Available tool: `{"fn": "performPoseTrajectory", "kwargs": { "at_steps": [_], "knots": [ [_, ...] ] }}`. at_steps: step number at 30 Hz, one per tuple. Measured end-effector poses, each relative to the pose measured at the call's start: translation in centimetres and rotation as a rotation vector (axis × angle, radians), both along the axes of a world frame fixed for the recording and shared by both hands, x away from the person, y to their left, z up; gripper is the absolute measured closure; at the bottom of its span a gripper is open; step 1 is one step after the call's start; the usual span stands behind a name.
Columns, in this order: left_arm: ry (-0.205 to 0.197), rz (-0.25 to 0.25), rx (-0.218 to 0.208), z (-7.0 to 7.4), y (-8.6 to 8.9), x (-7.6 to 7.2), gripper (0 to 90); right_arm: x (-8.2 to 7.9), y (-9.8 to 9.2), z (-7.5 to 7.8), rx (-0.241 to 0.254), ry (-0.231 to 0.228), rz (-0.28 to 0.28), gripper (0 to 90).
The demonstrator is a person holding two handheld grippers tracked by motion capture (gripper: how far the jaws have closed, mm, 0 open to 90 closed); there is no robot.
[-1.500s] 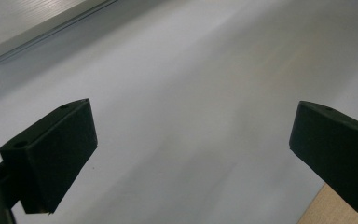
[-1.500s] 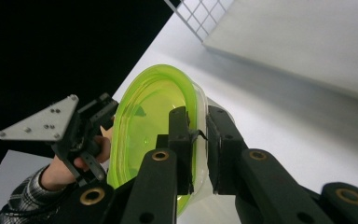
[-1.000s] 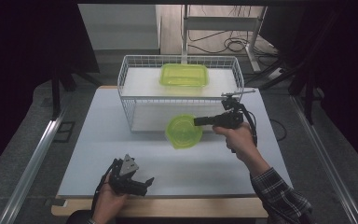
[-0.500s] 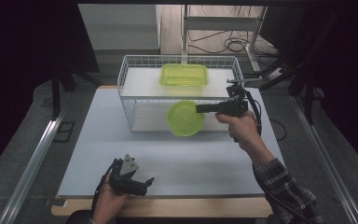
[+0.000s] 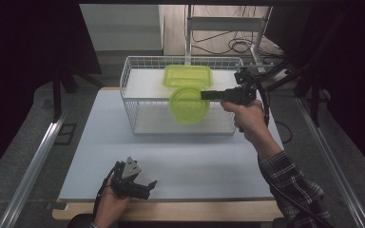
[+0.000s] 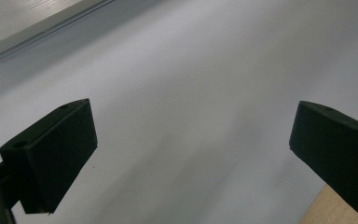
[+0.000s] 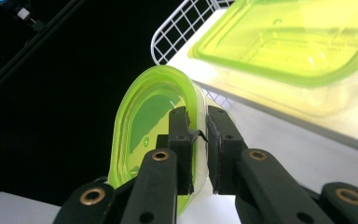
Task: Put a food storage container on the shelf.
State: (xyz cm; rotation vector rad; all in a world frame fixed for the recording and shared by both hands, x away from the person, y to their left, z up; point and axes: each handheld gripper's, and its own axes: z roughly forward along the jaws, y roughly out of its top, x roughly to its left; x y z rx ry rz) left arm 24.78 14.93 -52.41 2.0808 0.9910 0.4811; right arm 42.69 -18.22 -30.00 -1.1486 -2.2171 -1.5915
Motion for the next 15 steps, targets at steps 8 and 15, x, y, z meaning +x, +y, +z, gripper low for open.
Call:
{"fn": "performPoseTrajectory", "kwargs": {
  "at_steps": [8, 15],
  "knots": [
    [0.002, 0.003, -0.018, 0.1, 0.2, 0.0, 0.4, 0.8, 0.0, 1.4, 0.012, -0.018, -0.040, 80.7],
    [0.007, 0.002, -0.022, 0.1, 0.2, 0.0, 0.4, 1.6, 0.1, 2.9, 0.023, -0.043, -0.078, 80.8]
  ]
}}
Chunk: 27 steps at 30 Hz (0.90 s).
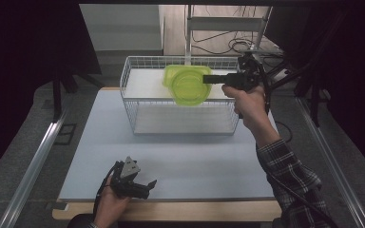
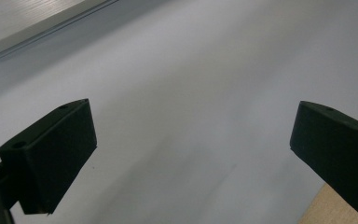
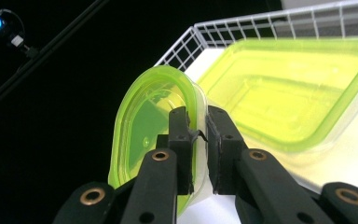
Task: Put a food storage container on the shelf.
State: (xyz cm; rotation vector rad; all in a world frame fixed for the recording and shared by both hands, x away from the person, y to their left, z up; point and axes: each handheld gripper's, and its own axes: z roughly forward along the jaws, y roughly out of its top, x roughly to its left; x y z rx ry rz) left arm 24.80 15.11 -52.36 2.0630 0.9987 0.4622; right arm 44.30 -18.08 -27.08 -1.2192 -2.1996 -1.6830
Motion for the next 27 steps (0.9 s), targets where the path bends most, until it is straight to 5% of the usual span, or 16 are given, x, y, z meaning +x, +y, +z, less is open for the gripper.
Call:
{"fn": "performPoseTrajectory", "kwargs": {
  "at_steps": [8, 27],
  "knots": [
    [0.001, -0.003, 0.001, 0.0, 0.0, 0.0, 0.4, 1.2, 0.2, 1.1, 0.014, -0.015, -0.055, 80.8],
    [0.006, -0.012, 0.004, -0.1, 0.0, 0.0, 0.4, 5.0, 1.7, 0.8, 0.015, -0.013, -0.180, 80.8]
  ]
}}
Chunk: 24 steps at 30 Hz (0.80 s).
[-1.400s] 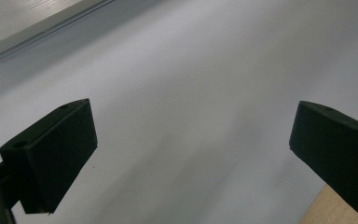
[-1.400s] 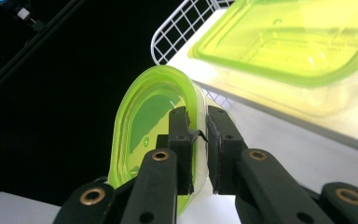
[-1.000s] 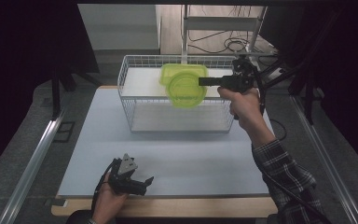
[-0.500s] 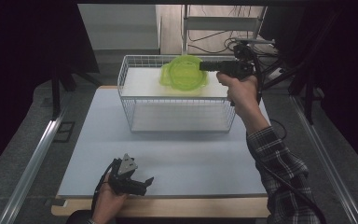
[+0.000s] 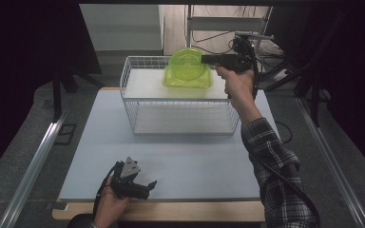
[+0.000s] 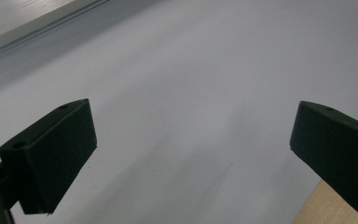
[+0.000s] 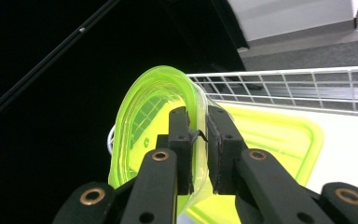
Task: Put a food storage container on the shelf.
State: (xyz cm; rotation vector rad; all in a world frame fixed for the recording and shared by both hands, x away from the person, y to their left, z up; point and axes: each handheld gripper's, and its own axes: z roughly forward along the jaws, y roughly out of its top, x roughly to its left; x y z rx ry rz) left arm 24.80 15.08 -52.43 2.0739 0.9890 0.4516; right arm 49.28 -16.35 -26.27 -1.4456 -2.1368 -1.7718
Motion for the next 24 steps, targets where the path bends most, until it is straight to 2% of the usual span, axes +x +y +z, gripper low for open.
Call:
{"fn": "performPoseTrajectory", "kwargs": {
  "at_steps": [7, 12, 16, 22, 24],
  "knots": [
    [0.002, -0.004, 0.004, 0.0, 0.0, 0.0, 0.4, 0.6, 0.4, -0.1, 0.006, 0.008, -0.026, 80.2],
    [0.004, -0.006, 0.008, 0.0, -0.1, 0.0, 0.4, 0.5, 0.8, -0.1, -0.059, -0.012, -0.078, 77.4],
    [0.006, -0.009, 0.015, -0.1, -0.1, 0.0, 0.4, 0.6, 0.9, -0.2, -0.079, -0.024, -0.107, 75.5],
    [0.008, -0.011, 0.020, -0.1, -0.2, 0.0, 0.4, 0.6, 1.3, -0.2, -0.134, -0.048, -0.132, 70.9],
    [0.006, -0.011, 0.020, -0.1, -0.2, 0.0, 0.4, 0.6, 1.3, -0.3, -0.131, -0.050, -0.134, 70.7]
  ]
}}
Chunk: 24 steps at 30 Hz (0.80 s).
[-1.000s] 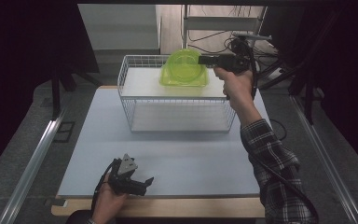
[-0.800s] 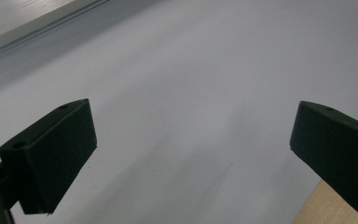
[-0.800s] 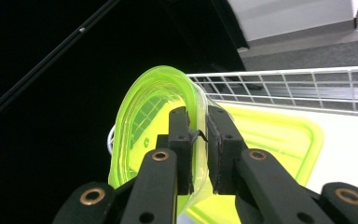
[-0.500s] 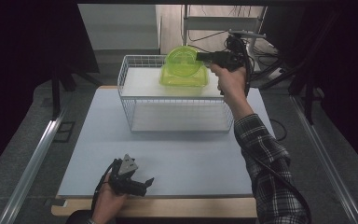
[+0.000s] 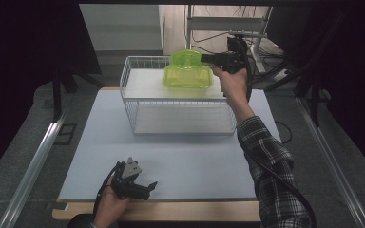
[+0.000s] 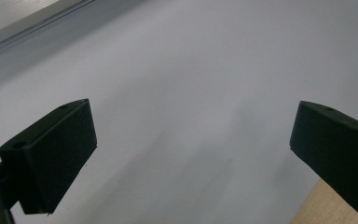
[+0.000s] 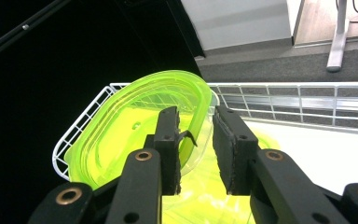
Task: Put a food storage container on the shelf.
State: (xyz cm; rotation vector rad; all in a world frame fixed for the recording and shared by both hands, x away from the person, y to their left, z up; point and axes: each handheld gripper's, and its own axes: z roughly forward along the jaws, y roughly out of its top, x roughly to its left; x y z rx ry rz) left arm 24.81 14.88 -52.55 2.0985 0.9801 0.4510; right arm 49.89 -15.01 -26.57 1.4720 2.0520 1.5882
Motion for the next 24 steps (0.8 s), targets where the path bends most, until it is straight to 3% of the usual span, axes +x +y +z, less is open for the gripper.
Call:
{"fn": "performPoseTrajectory", "kwargs": {
  "at_steps": [4, 9, 17, 24],
  "knots": [
    [0.000, 0.000, 0.001, 0.0, 0.0, 0.0, 0.4, 0.0, 0.2, 0.0, -0.012, -0.005, -0.002, 67.8],
    [-0.002, 0.000, -0.001, 0.0, 0.0, 0.0, 0.4, -0.1, 0.2, 0.0, -0.014, -0.020, 0.003, 56.4],
    [-0.002, -0.001, 0.000, 0.0, -0.1, 0.0, 0.4, -0.8, 0.0, 0.2, -0.035, -0.053, 0.058, 34.1],
    [-0.001, 0.001, 0.002, 0.0, -0.1, 0.0, 0.4, -1.8, 0.1, -0.1, -0.091, -0.095, 0.113, 23.5]
  ]
}}
